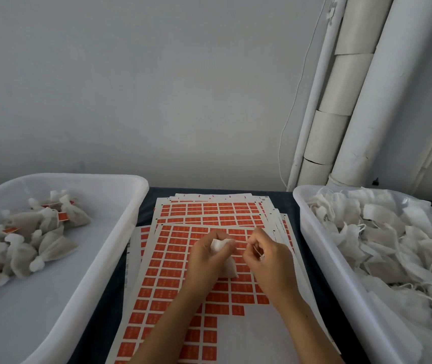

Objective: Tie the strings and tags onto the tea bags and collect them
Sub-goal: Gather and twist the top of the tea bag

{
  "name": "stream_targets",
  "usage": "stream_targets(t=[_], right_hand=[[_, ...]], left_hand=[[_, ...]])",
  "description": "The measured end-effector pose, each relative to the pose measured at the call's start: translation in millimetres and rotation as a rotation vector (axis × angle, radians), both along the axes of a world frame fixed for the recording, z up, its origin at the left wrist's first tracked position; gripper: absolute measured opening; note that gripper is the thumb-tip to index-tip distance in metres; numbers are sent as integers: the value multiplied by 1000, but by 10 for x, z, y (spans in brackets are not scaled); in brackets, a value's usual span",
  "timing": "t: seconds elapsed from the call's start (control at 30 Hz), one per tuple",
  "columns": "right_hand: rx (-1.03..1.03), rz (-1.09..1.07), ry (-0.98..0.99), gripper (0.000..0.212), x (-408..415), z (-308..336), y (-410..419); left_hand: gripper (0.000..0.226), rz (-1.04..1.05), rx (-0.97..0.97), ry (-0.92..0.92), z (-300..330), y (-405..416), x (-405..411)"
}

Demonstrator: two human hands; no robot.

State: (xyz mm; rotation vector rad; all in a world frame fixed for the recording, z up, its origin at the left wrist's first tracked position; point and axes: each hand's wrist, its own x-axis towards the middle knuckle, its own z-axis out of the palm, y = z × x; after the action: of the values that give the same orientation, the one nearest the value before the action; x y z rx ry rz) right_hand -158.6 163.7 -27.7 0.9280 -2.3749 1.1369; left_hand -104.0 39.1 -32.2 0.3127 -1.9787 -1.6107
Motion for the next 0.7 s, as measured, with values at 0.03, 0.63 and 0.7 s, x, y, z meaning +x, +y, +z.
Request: stream_targets(t=[0.03, 0.63, 0.7], right_hand=[[-16, -8, -14, 20, -12, -13, 6], [-74, 0, -116, 14, -102, -148, -406], [-93, 18, -131, 12, -101, -118, -410]], left_hand=[[8, 10, 26, -10, -11, -2, 2], [14, 131, 39, -88, -102, -336, 123], [24, 63, 146, -115, -46, -318, 159]])
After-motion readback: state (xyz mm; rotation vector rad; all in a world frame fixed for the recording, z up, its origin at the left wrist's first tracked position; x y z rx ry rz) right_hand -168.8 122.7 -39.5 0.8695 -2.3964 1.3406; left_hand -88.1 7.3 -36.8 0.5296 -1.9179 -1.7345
